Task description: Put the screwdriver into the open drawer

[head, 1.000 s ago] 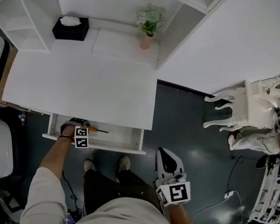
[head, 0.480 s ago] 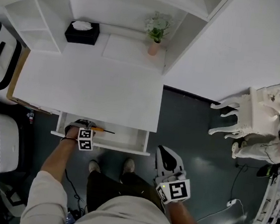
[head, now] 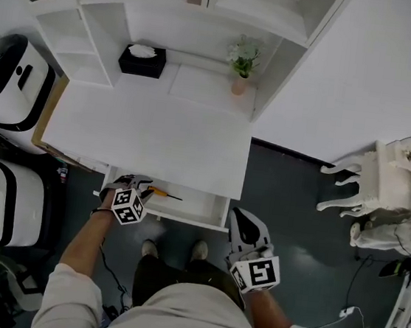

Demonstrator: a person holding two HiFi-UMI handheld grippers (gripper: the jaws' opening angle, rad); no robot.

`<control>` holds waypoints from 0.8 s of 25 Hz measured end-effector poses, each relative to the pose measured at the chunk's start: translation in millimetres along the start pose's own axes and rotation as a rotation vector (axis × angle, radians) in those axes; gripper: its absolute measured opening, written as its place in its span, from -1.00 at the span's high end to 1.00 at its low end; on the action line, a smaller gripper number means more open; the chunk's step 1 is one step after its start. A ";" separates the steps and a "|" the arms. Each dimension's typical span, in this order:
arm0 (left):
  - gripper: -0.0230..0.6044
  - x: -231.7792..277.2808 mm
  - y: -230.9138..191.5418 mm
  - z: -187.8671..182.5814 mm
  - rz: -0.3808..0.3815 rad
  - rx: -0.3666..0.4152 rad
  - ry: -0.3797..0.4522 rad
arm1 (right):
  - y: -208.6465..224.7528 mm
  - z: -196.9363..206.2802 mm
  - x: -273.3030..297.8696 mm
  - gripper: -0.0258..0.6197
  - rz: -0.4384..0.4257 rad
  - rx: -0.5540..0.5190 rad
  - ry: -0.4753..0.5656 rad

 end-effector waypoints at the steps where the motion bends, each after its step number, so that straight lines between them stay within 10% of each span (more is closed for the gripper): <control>1: 0.54 -8.4 -3.1 -5.6 -0.022 -0.026 0.023 | -1.5 -2.6 1.5 0.91 -0.006 0.000 0.006; 20: 0.54 -180.7 -50.1 -91.7 -0.439 -0.578 0.608 | -22.4 -26.5 31.8 0.91 -0.100 -0.006 0.056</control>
Point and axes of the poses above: the fingertips, and each gripper's own axes: x forward along the fingers, y to its right, z out of its underside, the point moved 3 cm from there along -x, backward along the fingers, and after that the axes turned 7 degrees about y, right-handed, at the moved point
